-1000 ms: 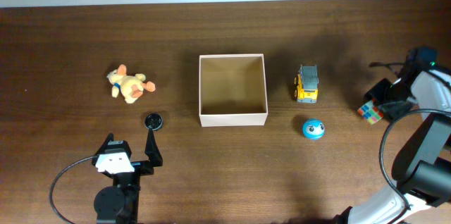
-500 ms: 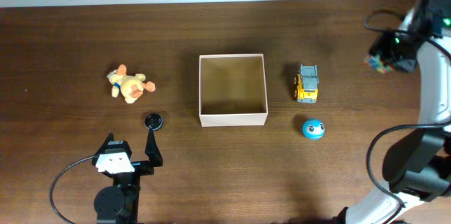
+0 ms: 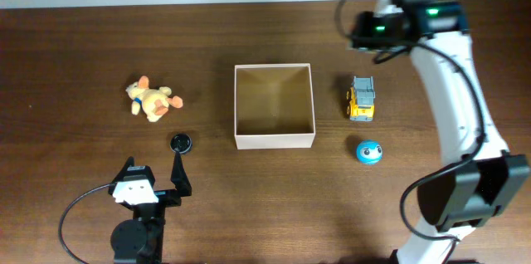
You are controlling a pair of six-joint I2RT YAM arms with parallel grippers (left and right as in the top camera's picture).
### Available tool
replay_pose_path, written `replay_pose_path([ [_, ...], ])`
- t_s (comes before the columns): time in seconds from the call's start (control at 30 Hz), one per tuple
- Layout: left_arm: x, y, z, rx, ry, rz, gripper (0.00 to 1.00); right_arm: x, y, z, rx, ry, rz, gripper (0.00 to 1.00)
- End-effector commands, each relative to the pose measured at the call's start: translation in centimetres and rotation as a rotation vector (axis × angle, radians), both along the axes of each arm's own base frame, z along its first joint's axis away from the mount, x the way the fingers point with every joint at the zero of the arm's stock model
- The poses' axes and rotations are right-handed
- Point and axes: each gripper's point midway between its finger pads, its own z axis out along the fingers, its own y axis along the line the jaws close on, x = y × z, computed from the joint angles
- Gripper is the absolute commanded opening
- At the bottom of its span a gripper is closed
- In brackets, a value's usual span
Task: Pack container
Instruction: 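Lift the cube with the right gripper and carry it over the box, then lower the cube into the pink box and open the right gripper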
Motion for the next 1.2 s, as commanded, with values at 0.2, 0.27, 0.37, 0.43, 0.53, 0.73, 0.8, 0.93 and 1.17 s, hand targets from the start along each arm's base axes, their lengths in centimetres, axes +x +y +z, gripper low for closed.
replay_pose_path([
  [0.2, 0.0, -0.1, 0.0, 0.014, -0.004, -0.010, 0.99, -1.1, 10.8, 1.2, -0.036, -0.089, 0.210, 0.57],
  [0.27, 0.0, -0.1, 0.0, 0.015, -0.004, -0.010, 0.99, -1.5, 12.1, 0.6, -0.056, -0.079, 0.233, 0.57],
  [0.37, 0.0, -0.1, 0.0, 0.015, -0.004, -0.010, 0.99, -2.2, 13.5, -0.9, -0.053, -0.032, 0.236, 0.57],
  [0.43, 0.0, -0.1, 0.0, 0.015, -0.004, -0.010, 0.99, -2.6, 13.7, -1.9, -0.050, 0.004, 0.220, 0.57],
  [0.53, 0.0, -0.1, 0.0, 0.015, -0.004, -0.010, 0.99, -2.8, 13.6, -3.4, -0.042, 0.053, 0.184, 0.57],
  [0.73, 0.0, -0.1, 0.0, 0.015, -0.004, -0.010, 0.99, -2.8, 13.6, -6.0, -0.036, 0.119, 0.136, 0.56],
  [0.8, 0.0, -0.1, 0.0, 0.015, -0.004, -0.010, 0.99, -2.7, 13.6, -6.9, -0.037, 0.138, 0.124, 0.56],
  [0.93, 0.0, -0.1, 0.0, 0.015, -0.004, -0.010, 0.99, -2.6, 13.6, -9.0, -0.041, 0.184, 0.092, 0.56],
  [1.17, 0.0, -0.1, 0.0, 0.014, -0.004, -0.010, 0.99, -2.4, 13.4, -11.8, -0.075, 0.233, 0.082, 0.56],
])
